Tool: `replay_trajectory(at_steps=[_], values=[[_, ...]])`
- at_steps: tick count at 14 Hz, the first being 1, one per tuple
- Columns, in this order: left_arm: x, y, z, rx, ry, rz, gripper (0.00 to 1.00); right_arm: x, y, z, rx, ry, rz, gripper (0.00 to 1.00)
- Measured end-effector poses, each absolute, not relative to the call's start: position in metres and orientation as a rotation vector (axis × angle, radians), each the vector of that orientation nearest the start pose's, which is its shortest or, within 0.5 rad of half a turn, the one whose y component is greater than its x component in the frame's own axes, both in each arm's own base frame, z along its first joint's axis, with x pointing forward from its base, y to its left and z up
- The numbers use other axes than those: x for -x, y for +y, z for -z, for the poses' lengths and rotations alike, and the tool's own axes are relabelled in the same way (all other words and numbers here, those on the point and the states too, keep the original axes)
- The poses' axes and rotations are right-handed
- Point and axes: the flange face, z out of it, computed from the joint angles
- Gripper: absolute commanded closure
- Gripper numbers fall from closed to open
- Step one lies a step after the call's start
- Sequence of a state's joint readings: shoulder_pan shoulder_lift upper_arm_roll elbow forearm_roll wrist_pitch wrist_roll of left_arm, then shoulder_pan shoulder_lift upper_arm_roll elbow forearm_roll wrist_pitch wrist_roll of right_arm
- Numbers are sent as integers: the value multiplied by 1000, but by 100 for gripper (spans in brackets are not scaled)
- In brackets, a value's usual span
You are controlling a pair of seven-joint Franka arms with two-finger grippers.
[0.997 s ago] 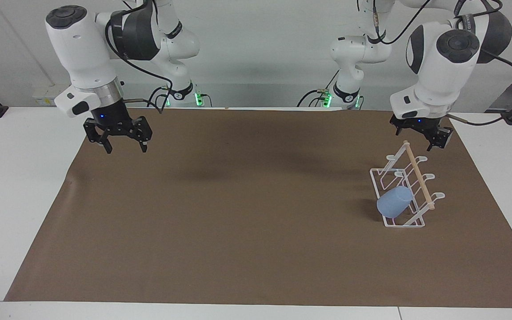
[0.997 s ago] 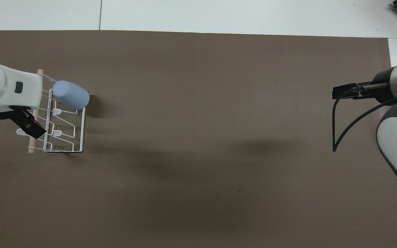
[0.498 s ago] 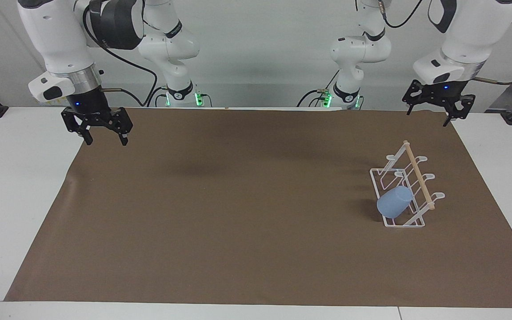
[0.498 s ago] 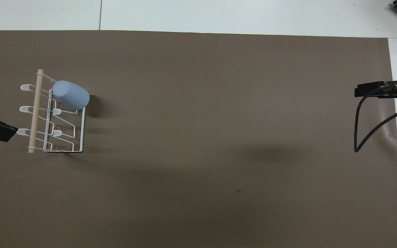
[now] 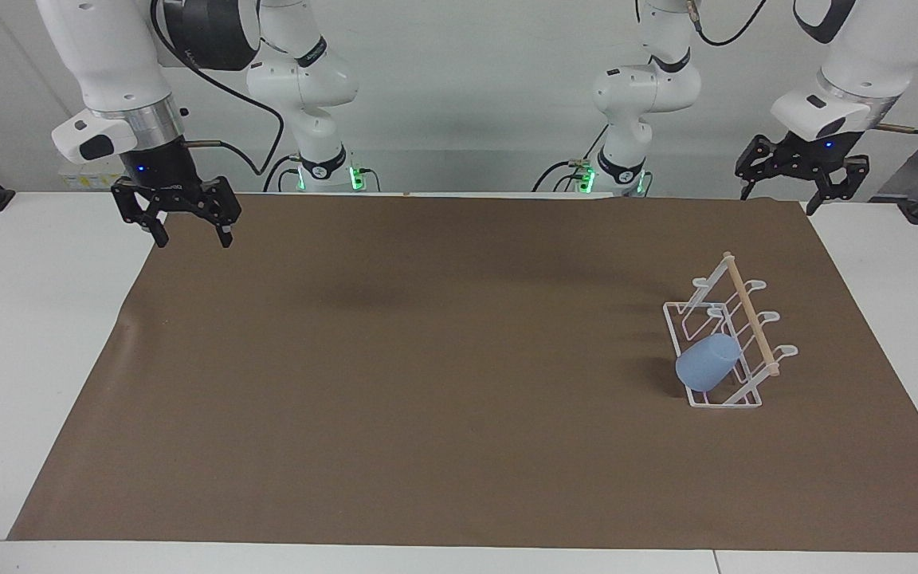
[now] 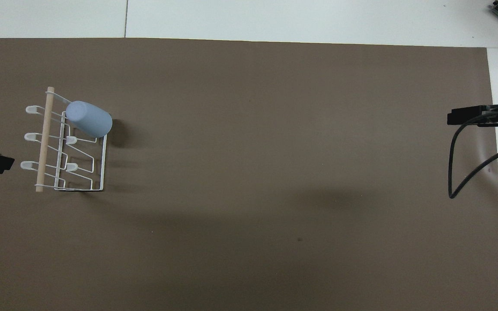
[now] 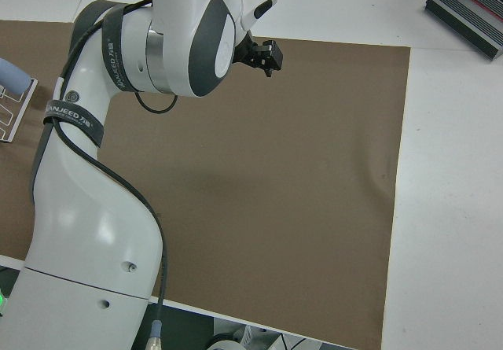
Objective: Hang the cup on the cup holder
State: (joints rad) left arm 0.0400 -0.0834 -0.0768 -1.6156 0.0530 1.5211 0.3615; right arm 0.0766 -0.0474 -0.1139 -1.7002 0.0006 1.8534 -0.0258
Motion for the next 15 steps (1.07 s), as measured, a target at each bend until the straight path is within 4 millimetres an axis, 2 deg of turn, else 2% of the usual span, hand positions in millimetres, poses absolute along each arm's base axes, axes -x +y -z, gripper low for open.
replay_trajectory(at_steps=[2,6,9,15], values=[[-523,-15,-644,3050,553,-27,0,-563,-16,-614,3128,0,287,0],[-523,-13,-644,3090,523,-21,0,-548,7,-606,3135,-62,106,0],[-523,3,-643,3127,471,-20,0,-539,6,-601,3136,-62,12,0],[-522,-6,-643,3123,503,-37,0,-530,5,-592,3134,-61,-54,0]])
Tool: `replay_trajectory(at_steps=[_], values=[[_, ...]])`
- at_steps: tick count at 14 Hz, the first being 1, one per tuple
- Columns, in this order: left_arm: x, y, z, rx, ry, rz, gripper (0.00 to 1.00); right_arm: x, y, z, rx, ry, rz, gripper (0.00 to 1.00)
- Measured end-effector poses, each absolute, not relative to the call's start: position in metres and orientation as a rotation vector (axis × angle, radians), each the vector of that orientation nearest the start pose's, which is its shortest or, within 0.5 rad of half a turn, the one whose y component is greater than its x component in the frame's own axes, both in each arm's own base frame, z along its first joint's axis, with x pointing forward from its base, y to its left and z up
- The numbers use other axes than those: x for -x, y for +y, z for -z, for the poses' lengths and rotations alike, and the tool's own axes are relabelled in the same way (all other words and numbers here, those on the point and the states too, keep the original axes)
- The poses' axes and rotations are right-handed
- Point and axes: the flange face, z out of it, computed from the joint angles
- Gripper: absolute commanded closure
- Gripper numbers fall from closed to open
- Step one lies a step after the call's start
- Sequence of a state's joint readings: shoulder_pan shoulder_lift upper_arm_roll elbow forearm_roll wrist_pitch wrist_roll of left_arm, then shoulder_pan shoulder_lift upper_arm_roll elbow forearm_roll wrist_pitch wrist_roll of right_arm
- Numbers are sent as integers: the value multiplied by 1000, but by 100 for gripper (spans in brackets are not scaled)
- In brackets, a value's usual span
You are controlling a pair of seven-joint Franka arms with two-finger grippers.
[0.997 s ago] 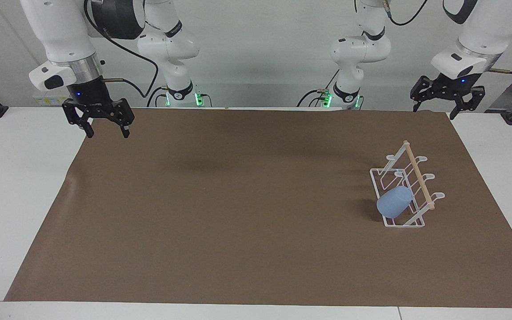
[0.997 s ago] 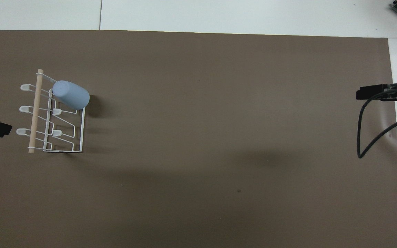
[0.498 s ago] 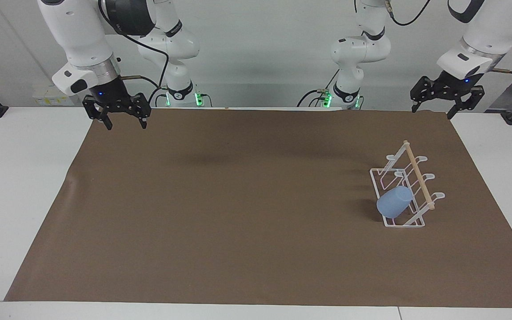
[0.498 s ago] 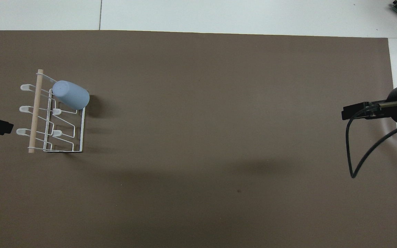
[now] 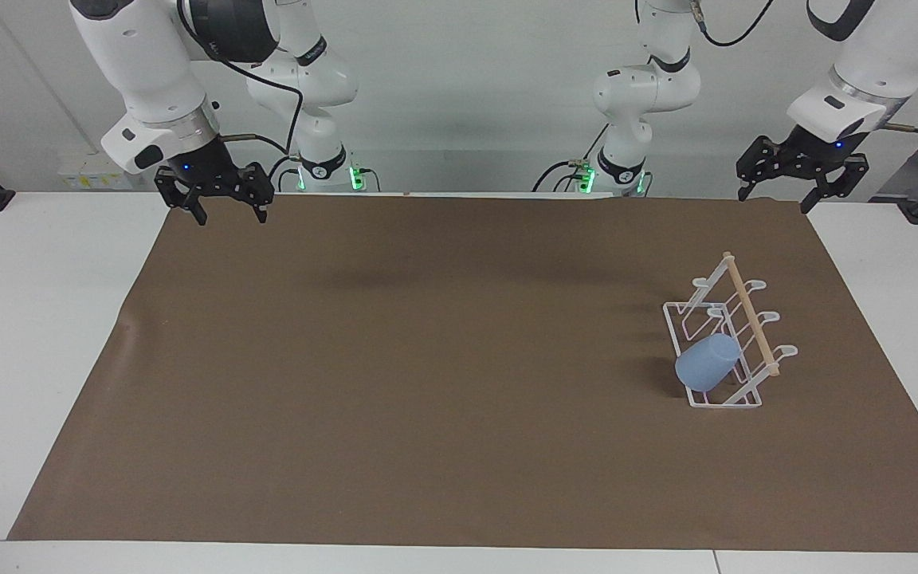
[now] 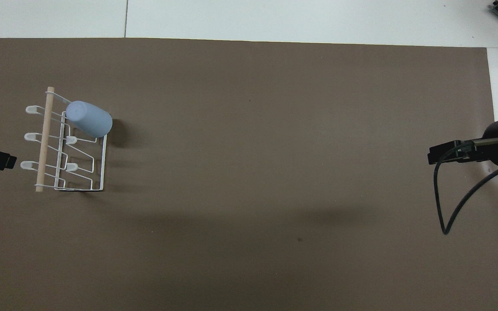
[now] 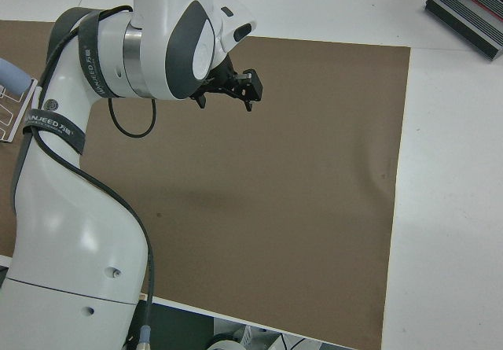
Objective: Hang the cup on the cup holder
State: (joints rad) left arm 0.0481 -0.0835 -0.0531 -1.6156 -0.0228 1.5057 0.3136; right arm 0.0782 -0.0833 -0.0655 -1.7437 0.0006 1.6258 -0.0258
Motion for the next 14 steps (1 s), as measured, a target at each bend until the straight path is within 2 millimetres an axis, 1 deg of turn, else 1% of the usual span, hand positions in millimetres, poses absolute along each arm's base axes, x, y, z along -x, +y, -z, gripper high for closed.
replay_trajectory(at_steps=[2,4,9,11,12,14], values=[[-521,-4,-642,3130,502,-48,0,-524,5,-586,3133,-61,-80,0],[-520,1,-642,3135,492,-53,0,-520,5,-584,3132,-62,-89,0],[-520,-9,-641,3131,520,-58,0,-517,13,-583,3131,-85,-94,0],[-520,-9,-641,3131,518,-59,0,-517,15,-583,3132,-92,-94,0],[-520,-8,-641,3134,500,-60,0,-516,15,-583,3132,-92,-94,0],[-520,-6,-641,3153,355,-65,0,-516,15,-583,3132,-92,-93,0]])
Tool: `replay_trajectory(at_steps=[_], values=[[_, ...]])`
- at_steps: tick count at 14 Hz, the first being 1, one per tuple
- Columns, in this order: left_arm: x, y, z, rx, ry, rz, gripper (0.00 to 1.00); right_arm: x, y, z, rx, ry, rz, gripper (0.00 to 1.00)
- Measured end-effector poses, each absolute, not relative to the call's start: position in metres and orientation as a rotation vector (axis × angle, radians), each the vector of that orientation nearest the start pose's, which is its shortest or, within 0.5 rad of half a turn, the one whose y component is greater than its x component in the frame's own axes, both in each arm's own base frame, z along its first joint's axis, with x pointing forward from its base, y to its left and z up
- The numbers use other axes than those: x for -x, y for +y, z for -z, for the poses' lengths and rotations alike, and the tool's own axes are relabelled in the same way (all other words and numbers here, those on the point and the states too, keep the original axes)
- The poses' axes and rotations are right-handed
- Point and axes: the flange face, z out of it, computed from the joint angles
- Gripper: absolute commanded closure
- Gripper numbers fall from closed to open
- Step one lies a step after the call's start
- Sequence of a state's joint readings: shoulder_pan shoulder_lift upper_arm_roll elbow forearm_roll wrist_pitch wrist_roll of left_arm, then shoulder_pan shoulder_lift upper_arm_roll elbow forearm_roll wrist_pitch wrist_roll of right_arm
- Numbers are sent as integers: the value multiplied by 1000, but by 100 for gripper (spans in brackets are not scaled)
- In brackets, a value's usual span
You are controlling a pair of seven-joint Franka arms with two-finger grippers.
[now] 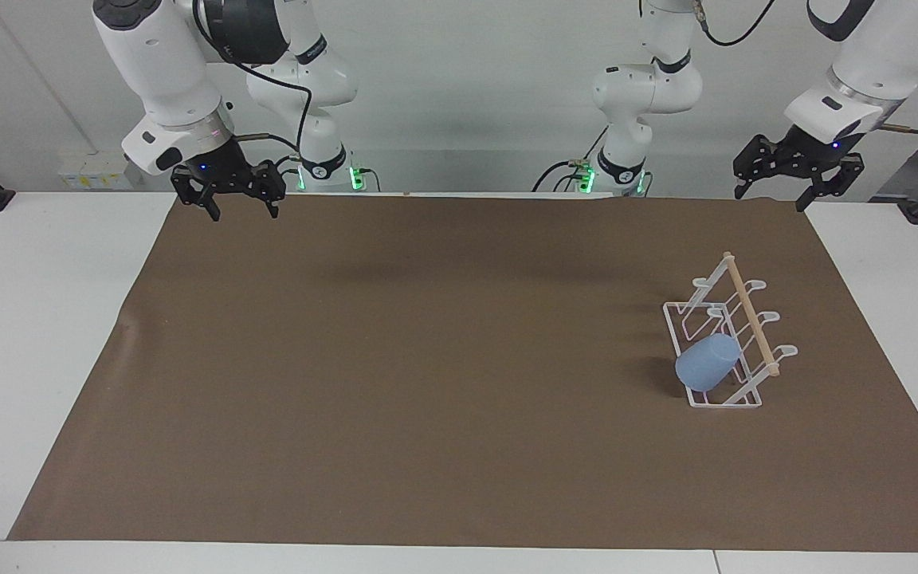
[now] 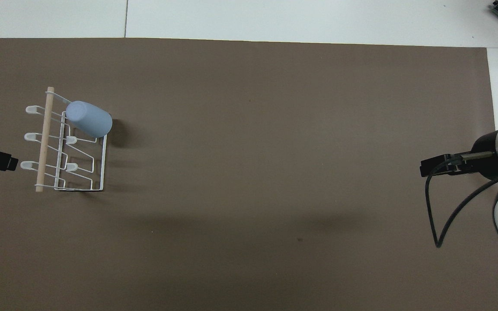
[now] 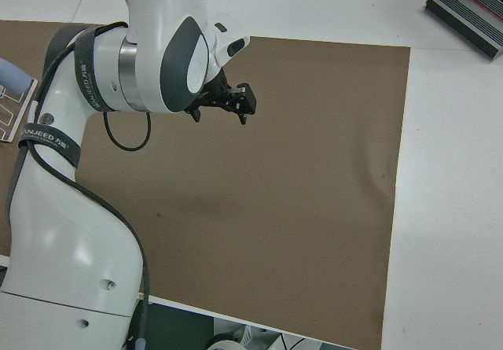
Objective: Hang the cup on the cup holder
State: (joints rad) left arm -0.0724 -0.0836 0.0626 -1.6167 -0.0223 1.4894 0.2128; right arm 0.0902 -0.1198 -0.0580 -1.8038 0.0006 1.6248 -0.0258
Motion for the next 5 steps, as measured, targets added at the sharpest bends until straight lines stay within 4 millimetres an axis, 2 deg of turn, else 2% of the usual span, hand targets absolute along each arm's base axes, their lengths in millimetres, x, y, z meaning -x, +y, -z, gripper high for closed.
replay_trajectory(at_steps=[2,5], values=[[-520,-8,-641,3161,248,-67,0,-516,15,-583,3131,-90,-93,0],[-520,-10,-641,3163,218,-68,0,-516,13,-583,3131,-85,-93,0]])
